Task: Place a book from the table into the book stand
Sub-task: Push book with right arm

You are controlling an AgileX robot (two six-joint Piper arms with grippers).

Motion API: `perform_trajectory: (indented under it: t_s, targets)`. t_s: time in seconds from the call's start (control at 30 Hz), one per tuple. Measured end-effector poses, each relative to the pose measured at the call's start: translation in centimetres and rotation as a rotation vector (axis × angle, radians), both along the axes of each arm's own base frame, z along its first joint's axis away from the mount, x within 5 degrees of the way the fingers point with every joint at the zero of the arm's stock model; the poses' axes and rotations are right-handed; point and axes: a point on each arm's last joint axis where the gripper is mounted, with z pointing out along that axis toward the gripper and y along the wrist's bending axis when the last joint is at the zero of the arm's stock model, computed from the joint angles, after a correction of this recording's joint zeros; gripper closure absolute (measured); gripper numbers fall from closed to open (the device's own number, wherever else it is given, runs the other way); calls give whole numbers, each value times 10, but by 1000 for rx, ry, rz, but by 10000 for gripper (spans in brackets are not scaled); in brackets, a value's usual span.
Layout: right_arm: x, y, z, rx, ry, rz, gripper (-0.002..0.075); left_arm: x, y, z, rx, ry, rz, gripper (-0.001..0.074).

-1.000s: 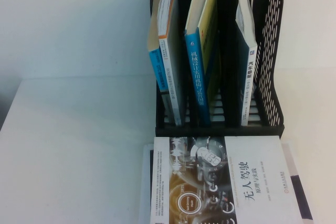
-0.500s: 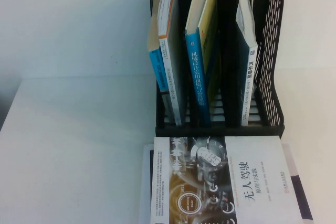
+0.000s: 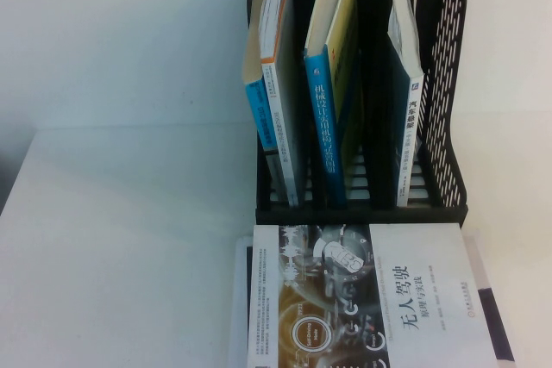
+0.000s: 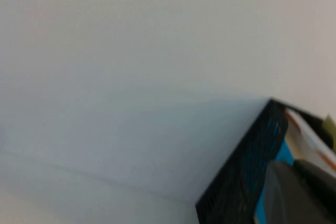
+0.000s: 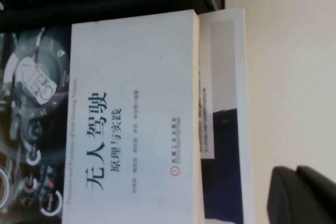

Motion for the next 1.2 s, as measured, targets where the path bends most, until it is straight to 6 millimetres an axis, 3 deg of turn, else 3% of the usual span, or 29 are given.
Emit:
perform_trajectory:
  t_s: [0.47, 0.7, 0.83, 0.97, 1.2]
  targets:
    - [1, 4, -1, 12, 48, 63, 729, 78, -36, -39, 24, 443, -485, 738]
    - [1, 5, -1, 6, 41, 85, 729, 102, -17, -67, -63, 591, -617, 738]
    - [1, 8, 0, 30, 28, 109, 729, 107, -1, -71, -127, 616, -626, 738]
    - [5, 15, -2, 104, 28, 159, 729, 104, -3, -71, -106, 589, -721, 738]
    - [19, 22, -23, 154, 113, 208, 729, 103, -4, -70, -17, 527, -766, 738]
